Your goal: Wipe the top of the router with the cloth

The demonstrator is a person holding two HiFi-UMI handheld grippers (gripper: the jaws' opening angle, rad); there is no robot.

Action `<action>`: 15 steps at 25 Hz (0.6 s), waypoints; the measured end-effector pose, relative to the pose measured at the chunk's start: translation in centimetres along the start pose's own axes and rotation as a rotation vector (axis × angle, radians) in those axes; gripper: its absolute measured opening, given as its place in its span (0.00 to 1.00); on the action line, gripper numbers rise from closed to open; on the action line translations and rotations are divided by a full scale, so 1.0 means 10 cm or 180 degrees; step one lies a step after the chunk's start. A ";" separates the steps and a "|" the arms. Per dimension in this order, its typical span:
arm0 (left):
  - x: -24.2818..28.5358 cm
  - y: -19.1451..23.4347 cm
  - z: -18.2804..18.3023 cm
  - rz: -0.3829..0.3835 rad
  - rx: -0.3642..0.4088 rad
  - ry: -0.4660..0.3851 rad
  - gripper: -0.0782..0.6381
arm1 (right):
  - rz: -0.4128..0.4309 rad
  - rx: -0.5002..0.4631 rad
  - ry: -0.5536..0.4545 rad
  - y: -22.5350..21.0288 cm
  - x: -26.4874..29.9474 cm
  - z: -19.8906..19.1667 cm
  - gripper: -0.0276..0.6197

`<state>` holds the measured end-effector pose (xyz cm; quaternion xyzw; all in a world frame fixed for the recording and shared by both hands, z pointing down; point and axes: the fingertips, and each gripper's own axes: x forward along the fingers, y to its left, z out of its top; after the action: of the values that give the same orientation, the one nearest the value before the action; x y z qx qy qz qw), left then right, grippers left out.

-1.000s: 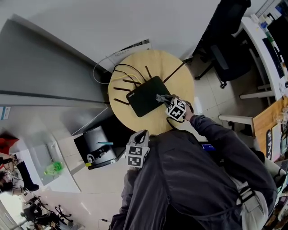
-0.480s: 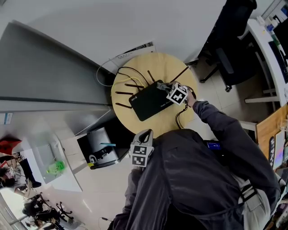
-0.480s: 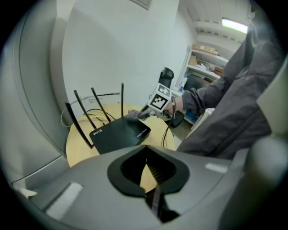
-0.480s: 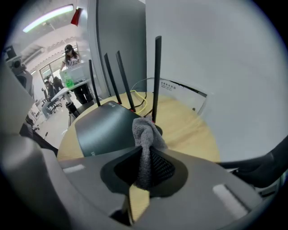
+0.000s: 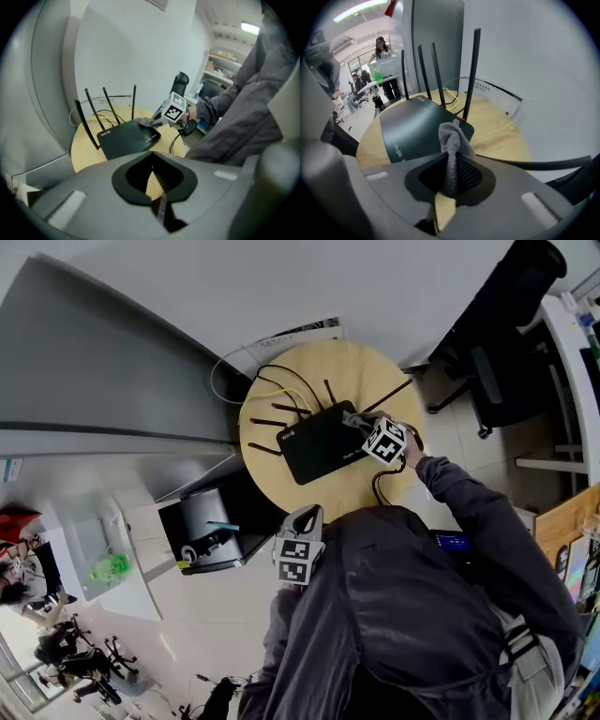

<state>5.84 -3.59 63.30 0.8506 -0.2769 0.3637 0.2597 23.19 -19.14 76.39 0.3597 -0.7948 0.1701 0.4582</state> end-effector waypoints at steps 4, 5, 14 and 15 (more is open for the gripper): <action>0.07 -0.01 0.02 -0.0078 0.0050 0.0009 0.11 | 0.0019 -0.0112 0.0039 0.25 -0.12 -0.21 0.10; 0.09 -0.01 0.03 -0.0100 0.0068 0.0010 0.11 | 0.0020 -0.0110 0.0038 0.30 -0.15 -0.26 0.10; 0.20 -0.17 0.08 -0.0386 0.0398 0.0017 0.11 | -0.0025 0.0118 0.0025 0.45 -0.24 -0.35 0.10; 0.20 -0.19 0.08 -0.0416 0.0439 0.0010 0.11 | -0.0036 0.0156 -0.0019 0.47 -0.29 -0.31 0.09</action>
<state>8.65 -3.31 63.85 0.8822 -0.1946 0.3655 0.2241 22.57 -12.83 75.88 0.3758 -0.7897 0.1858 0.4479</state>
